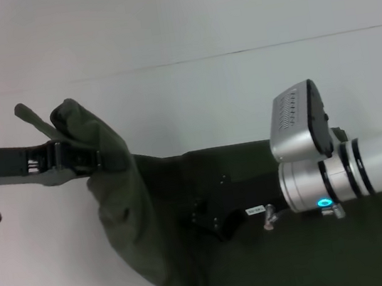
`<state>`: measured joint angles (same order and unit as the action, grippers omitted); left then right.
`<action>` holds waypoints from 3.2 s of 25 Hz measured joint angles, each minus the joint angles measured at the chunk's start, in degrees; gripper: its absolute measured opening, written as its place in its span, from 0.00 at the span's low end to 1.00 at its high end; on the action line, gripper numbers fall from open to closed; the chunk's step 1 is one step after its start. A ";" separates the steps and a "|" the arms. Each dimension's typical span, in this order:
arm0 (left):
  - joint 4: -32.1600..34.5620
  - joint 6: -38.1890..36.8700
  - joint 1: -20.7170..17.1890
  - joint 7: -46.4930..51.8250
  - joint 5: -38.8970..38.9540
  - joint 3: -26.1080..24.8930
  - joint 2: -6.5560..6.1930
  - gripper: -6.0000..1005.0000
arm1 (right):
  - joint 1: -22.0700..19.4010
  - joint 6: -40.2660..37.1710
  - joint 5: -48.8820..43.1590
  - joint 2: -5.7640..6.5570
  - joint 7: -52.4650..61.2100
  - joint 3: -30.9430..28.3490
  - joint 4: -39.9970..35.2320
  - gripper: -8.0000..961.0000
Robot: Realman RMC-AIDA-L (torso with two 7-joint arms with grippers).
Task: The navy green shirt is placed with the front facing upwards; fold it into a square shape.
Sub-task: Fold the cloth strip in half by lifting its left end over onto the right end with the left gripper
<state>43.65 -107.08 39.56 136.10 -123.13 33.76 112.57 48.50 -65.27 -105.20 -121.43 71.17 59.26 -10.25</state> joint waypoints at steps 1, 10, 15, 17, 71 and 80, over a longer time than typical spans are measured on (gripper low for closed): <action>-0.02 -0.20 0.10 -0.15 0.46 0.00 0.23 0.04 | 0.41 0.19 0.66 -0.08 -0.93 0.00 0.75 0.05; -0.11 -0.45 0.60 -0.97 4.21 -0.13 1.13 0.04 | 4.58 0.68 2.93 -0.22 -5.72 -0.54 6.35 0.05; -0.93 -2.08 0.98 -1.91 7.88 -0.01 1.23 0.04 | 5.80 0.14 4.63 -0.20 -6.75 -0.70 7.09 0.06; -1.11 -2.79 1.28 -2.00 8.76 0.00 1.20 0.04 | 6.76 -0.03 5.43 -0.19 -7.39 -0.71 7.74 0.06; -6.82 9.11 2.44 -6.81 14.93 19.00 10.35 0.04 | -16.79 -6.15 8.53 1.81 -4.40 -26.42 -1.27 0.09; -13.04 15.21 3.14 -11.08 15.55 20.96 11.73 0.04 | -17.49 -5.66 8.52 1.66 -4.96 -32.52 -1.43 0.10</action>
<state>30.61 -91.87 42.70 125.02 -107.58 54.72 124.29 31.02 -70.93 -96.68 -119.77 66.21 26.74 -11.68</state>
